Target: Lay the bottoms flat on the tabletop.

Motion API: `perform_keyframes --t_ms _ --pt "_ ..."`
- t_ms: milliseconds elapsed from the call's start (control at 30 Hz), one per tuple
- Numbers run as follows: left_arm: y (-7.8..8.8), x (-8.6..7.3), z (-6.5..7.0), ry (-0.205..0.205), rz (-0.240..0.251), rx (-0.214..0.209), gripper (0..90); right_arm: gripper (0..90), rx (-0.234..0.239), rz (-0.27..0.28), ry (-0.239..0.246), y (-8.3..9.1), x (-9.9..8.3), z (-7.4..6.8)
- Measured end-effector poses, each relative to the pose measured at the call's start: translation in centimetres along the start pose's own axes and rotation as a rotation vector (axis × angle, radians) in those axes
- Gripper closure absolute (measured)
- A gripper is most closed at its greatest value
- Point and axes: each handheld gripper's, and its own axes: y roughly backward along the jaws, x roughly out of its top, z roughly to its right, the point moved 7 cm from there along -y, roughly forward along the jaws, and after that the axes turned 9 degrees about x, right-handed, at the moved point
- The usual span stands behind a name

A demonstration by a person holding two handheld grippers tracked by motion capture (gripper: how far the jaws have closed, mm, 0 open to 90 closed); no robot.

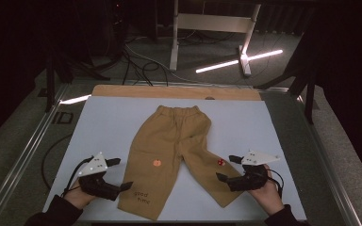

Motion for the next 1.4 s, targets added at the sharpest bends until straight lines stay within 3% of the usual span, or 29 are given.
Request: perform_keyframes --t_ms 200,300,433,500,633,733,800,933,1033,1133,1233,1400 --pt "1.1 -0.4 -1.8 0.036 0.025 0.055 5.9 22.9 0.029 -0.062 -0.015 -0.1 -2.0 -0.9" --pt "1.4 -0.6 -2.2 0.047 0.03 0.07 6.0 22.7 0.104 -0.101 -0.018 -0.3 -3.1 -2.1" --pt "1.4 -0.9 -2.4 0.042 0.019 0.086 6.0 32.5 0.139 -0.179 0.02 -0.8 -4.8 -3.6" --pt "1.3 -1.0 -2.4 0.044 0.02 0.086 6.1 42.8 0.146 -0.209 0.029 -1.0 -5.4 -4.0" --pt "1.3 -1.0 -2.4 0.048 0.025 0.084 6.2 50.1 0.154 -0.277 0.055 -1.8 -6.5 -4.7" --pt "1.4 -0.9 -2.3 0.049 0.029 0.078 6.2 58.6 0.118 -0.319 0.106 -2.2 -7.0 -4.6" --pt "1.4 -0.8 -2.4 0.049 0.032 0.079 6.3 69.3 0.088 -0.336 0.13 -2.1 -7.1 -4.4" --pt "1.3 -0.9 -2.4 0.053 0.031 0.079 6.4 84.9 0.062 -0.347 0.126 -2.2 -6.8 -4.3" --pt "1.3 -0.8 -2.3 0.055 0.033 0.077 6.5 87.6 0.042 -0.348 0.139 -2.3 -6.4 -4.2" --pt "1.6 -0.6 -2.4 0.061 0.047 0.074 6.6 87.8 0.035 -0.305 0.147 -1.9 -5.1 -4.4" --pt "1.7 -0.5 -2.5 0.067 0.054 0.078 6.7 87.8 0.062 -0.253 0.151 -1.3 -3.5 -5.1" --pt "1.8 -0.5 -2.6 0.066 0.053 0.081 6.8 87.7 0.139 -0.245 0.179 -1.6 -2.1 -7.8"
